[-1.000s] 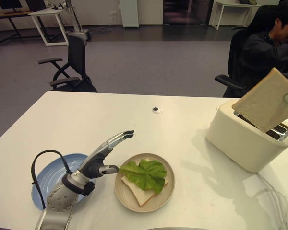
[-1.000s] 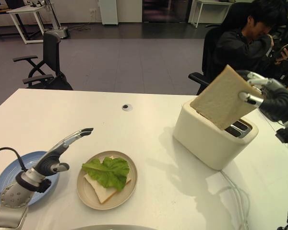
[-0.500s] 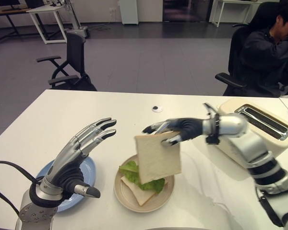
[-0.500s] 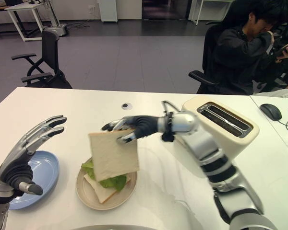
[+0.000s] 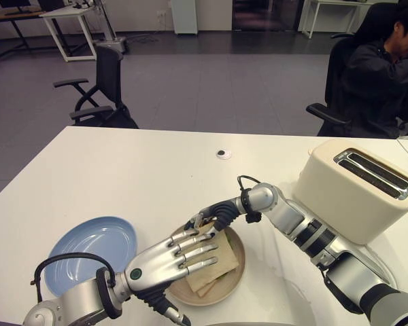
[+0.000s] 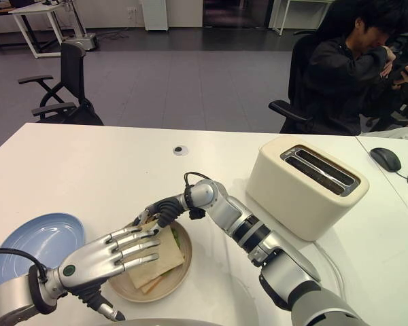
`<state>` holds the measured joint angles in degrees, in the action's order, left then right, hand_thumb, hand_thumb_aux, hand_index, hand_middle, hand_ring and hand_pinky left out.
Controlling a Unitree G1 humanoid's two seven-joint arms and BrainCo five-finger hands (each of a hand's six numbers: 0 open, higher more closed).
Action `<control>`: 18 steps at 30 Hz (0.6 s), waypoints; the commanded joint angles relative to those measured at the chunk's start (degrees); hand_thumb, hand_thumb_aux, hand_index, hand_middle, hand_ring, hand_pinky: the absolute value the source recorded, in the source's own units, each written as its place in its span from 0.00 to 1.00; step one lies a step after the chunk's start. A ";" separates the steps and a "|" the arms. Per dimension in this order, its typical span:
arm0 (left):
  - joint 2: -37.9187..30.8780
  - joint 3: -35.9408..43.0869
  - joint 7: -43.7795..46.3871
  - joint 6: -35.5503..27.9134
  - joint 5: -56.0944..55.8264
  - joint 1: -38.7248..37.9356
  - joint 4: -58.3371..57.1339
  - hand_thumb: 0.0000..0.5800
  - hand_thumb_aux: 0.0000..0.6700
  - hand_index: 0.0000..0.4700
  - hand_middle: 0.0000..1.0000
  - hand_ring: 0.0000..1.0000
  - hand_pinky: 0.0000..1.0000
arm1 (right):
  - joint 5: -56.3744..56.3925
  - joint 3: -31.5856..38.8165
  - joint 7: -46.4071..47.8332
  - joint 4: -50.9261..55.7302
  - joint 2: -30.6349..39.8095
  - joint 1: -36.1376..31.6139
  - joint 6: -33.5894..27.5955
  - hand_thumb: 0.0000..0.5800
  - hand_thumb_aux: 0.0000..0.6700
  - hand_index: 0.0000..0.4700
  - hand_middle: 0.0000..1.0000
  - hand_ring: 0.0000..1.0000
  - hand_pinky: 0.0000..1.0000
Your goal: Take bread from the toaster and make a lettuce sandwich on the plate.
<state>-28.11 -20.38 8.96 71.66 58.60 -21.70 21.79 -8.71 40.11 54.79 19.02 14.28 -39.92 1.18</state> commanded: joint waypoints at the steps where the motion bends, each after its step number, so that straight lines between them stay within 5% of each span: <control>1: -3.92 0.49 -8.54 -0.39 13.18 -1.73 -1.30 0.00 0.00 0.00 0.00 0.00 0.00 | -4.06 -0.20 -1.66 2.96 0.56 -0.22 1.58 1.00 1.00 1.00 0.00 0.00 0.00; 6: -8.19 8.56 -20.72 -8.94 24.94 -3.05 -4.50 0.00 0.00 0.00 0.00 0.00 0.00 | -5.41 -1.46 -2.31 4.10 1.00 -0.76 3.81 1.00 0.96 0.96 0.00 0.00 0.00; 8: -9.92 13.25 -23.02 -12.47 26.45 -2.43 -7.76 0.00 0.00 0.00 0.00 0.00 0.00 | -6.00 -2.33 -3.00 2.25 1.54 -0.36 4.76 0.92 0.71 0.71 0.00 0.00 0.00; 9: -10.77 15.53 -23.95 -14.05 26.80 -1.99 -8.98 0.00 0.00 0.00 0.00 0.00 0.00 | -6.54 -3.04 -4.20 1.36 1.75 -0.19 5.49 0.14 0.07 0.07 0.00 0.00 0.00; 10: -11.49 17.76 -24.72 -15.40 26.95 -1.40 -10.03 0.00 0.00 0.00 0.00 0.00 0.00 | -7.85 -4.18 -7.38 0.77 1.72 -0.28 6.50 0.00 0.00 0.00 0.00 0.00 0.00; 14: -13.81 24.52 -27.04 -18.85 24.11 1.75 -13.49 0.00 0.00 0.00 0.00 0.00 0.00 | -13.59 -15.46 -31.53 -4.82 0.77 0.50 10.80 0.00 0.00 0.00 0.00 0.00 0.00; 18: -14.81 28.96 -28.88 -20.30 18.67 6.47 -19.85 0.00 0.00 0.00 0.00 0.00 0.00 | -14.40 -21.62 -35.85 -17.16 4.79 6.93 11.15 0.00 0.00 0.00 0.00 0.00 0.00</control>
<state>-41.51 5.46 -22.28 51.85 76.16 -15.95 6.38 -22.50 19.82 18.53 5.80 17.01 -36.79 12.80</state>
